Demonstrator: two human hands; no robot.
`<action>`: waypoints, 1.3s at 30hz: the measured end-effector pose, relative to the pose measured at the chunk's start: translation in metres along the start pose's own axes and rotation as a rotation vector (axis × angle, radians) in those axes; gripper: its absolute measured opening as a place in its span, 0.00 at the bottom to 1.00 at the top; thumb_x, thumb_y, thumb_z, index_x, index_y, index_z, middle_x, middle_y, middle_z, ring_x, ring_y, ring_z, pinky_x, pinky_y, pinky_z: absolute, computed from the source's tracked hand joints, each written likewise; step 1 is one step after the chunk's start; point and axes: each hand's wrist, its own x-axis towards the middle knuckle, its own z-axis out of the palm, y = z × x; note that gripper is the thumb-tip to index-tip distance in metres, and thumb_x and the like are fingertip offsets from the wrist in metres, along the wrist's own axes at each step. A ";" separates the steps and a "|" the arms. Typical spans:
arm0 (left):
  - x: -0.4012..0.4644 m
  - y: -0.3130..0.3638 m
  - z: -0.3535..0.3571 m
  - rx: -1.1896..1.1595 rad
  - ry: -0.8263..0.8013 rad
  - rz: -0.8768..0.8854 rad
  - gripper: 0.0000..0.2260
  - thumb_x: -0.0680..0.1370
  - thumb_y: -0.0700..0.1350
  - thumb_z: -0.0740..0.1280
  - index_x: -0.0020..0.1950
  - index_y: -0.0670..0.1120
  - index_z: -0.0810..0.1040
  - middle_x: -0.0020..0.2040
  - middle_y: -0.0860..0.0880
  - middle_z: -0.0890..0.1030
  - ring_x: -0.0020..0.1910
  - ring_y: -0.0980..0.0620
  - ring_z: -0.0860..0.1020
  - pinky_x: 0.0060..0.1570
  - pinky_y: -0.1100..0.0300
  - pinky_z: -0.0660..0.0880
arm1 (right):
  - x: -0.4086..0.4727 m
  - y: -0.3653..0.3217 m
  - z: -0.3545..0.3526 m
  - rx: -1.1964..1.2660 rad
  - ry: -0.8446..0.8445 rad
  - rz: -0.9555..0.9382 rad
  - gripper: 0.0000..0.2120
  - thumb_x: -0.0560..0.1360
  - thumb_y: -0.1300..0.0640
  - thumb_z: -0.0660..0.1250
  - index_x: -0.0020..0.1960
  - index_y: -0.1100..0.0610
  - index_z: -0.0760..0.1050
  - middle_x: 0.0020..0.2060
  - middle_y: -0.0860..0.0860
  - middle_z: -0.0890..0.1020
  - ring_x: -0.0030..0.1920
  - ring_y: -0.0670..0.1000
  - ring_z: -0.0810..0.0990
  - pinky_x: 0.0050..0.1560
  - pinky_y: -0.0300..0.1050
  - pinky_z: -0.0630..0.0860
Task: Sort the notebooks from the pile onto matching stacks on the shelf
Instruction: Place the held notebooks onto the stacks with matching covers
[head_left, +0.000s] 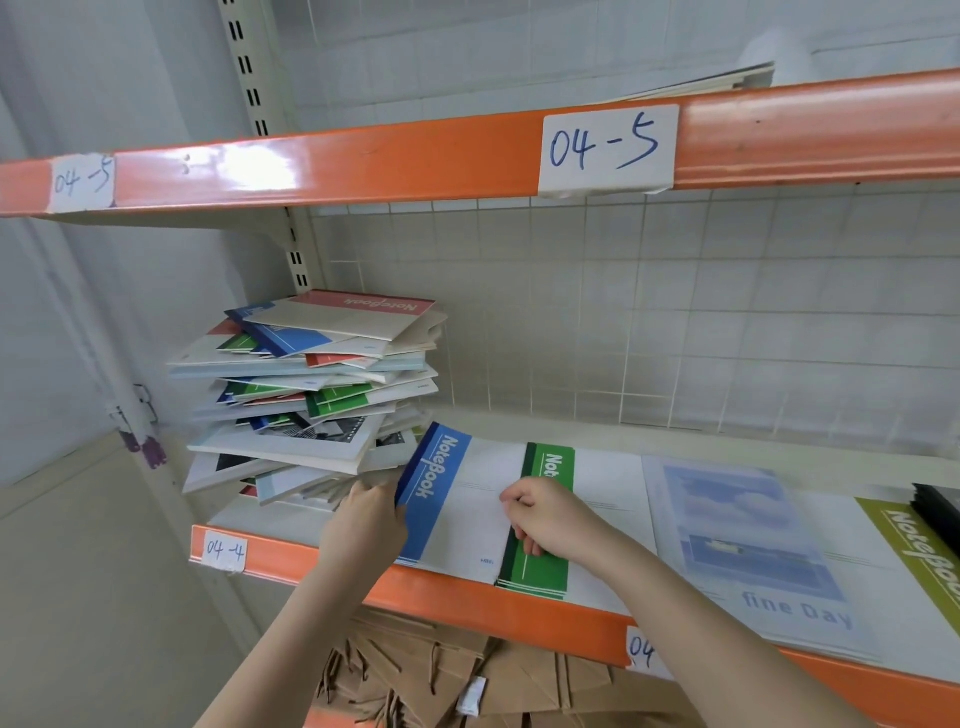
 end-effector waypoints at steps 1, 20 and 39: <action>0.002 -0.001 0.000 0.012 -0.009 0.009 0.11 0.81 0.44 0.59 0.60 0.42 0.75 0.55 0.43 0.78 0.50 0.44 0.76 0.46 0.54 0.75 | 0.000 0.000 0.000 0.008 0.001 0.002 0.14 0.81 0.58 0.54 0.64 0.58 0.72 0.35 0.49 0.77 0.29 0.43 0.75 0.32 0.34 0.72; 0.031 0.027 -0.007 -0.075 -0.262 -0.166 0.13 0.78 0.47 0.59 0.61 0.43 0.70 0.66 0.42 0.72 0.66 0.41 0.67 0.66 0.53 0.65 | 0.004 0.004 0.002 0.032 0.022 -0.016 0.12 0.81 0.58 0.55 0.59 0.56 0.74 0.34 0.48 0.76 0.28 0.43 0.74 0.30 0.34 0.71; 0.018 0.030 -0.006 -0.263 -0.195 -0.247 0.37 0.75 0.45 0.64 0.76 0.60 0.46 0.70 0.39 0.60 0.65 0.35 0.65 0.63 0.40 0.68 | 0.010 -0.001 0.042 -0.724 0.171 -0.329 0.17 0.79 0.47 0.54 0.62 0.54 0.71 0.62 0.49 0.74 0.63 0.53 0.71 0.62 0.50 0.64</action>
